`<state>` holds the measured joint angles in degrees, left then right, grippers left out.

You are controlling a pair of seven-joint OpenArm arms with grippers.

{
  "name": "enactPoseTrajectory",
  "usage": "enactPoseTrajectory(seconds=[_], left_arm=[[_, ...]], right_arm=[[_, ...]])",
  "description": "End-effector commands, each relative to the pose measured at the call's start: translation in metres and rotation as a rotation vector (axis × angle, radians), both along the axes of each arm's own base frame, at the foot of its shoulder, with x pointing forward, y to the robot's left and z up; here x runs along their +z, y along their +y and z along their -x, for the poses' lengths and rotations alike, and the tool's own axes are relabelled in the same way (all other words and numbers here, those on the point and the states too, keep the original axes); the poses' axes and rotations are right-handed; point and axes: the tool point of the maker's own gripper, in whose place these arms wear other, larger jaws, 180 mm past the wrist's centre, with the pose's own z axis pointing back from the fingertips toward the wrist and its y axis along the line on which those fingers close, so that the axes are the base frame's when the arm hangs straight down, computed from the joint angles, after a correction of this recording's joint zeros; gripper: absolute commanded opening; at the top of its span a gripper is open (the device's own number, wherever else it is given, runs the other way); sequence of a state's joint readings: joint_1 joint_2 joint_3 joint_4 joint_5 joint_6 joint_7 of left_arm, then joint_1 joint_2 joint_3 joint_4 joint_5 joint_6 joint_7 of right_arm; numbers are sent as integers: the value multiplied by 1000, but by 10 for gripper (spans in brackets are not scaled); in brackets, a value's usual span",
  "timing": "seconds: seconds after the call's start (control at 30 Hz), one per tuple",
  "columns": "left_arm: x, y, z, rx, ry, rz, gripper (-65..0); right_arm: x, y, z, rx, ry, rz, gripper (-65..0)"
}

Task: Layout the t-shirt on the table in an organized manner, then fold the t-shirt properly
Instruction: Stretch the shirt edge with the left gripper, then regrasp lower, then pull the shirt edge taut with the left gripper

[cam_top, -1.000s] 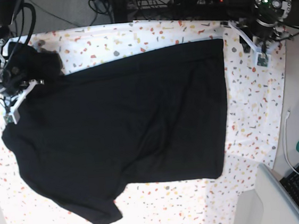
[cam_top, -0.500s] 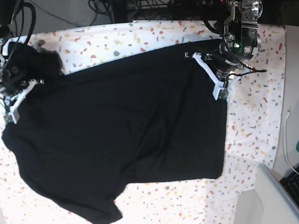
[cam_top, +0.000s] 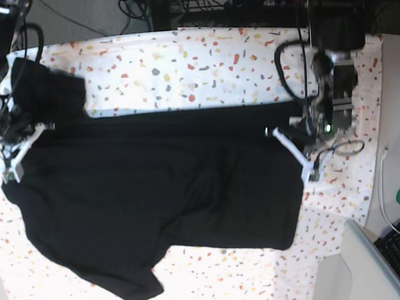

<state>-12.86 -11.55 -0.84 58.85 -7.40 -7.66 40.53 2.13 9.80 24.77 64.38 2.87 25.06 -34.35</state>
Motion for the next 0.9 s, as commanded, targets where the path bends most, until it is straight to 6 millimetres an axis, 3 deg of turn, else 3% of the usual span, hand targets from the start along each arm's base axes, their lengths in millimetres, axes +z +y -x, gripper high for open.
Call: enactPoseTrajectory(seconds=[0.0, 0.13, 0.23, 0.37, 0.57, 0.67, 0.77, 0.87], left_arm=[[13, 5, -22, 12, -30, -8, -650], [34, -18, -67, -32, -60, 3, -650], [48, -39, -77, -118, -100, -24, -650], [34, -55, -50, -177, -84, -30, -650], [5, -42, -8, -182, -4, -51, -650], [14, -36, 10, -198, 5, -71, -650], [38, -44, 29, -246, -21, -94, -650], [48, -49, 56, -283, -11, -106, -650]], right_arm=[[9, -13, -16, -14, -21, 26, -650], [10, -19, -29, -26, -20, 17, -650], [13, -20, -32, -24, -29, 22, -650], [8, -17, -24, -23, -15, 19, -650], [7, -17, -22, -23, -11, 19, -650], [6, -17, -20, -23, -8, 19, -650], [3, -17, -16, -23, 2, 17, -650], [3, -16, -16, -22, 2, 16, -650]])
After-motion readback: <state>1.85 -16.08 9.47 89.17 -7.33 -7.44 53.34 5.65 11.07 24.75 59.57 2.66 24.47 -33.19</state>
